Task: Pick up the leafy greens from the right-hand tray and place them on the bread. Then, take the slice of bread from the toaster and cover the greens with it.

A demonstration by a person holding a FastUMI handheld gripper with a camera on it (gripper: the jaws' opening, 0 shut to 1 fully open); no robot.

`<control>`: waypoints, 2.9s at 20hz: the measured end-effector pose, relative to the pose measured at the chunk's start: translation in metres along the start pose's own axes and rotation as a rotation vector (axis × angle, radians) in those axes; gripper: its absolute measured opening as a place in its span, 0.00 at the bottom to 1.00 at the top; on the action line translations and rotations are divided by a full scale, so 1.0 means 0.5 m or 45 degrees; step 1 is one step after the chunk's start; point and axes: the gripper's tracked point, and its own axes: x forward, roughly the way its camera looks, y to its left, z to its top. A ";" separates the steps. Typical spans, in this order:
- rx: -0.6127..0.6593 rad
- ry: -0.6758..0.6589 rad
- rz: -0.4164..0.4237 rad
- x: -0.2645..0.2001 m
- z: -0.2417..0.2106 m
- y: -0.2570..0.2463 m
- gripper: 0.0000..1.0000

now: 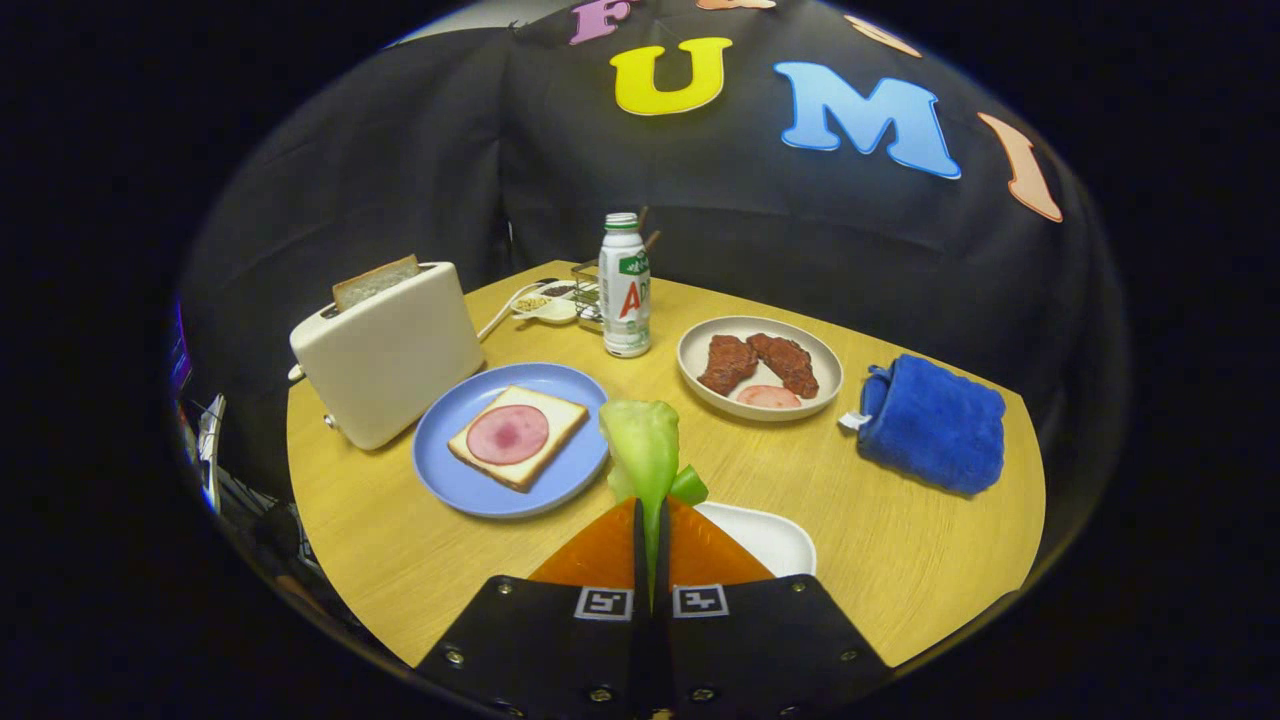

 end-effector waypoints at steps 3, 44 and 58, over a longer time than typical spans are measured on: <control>-0.044 0.000 0.046 0.010 0.015 0.052 0.01; 0.139 -0.396 -0.096 0.081 0.157 0.276 0.44; 0.080 -0.681 0.006 0.015 0.308 0.550 0.44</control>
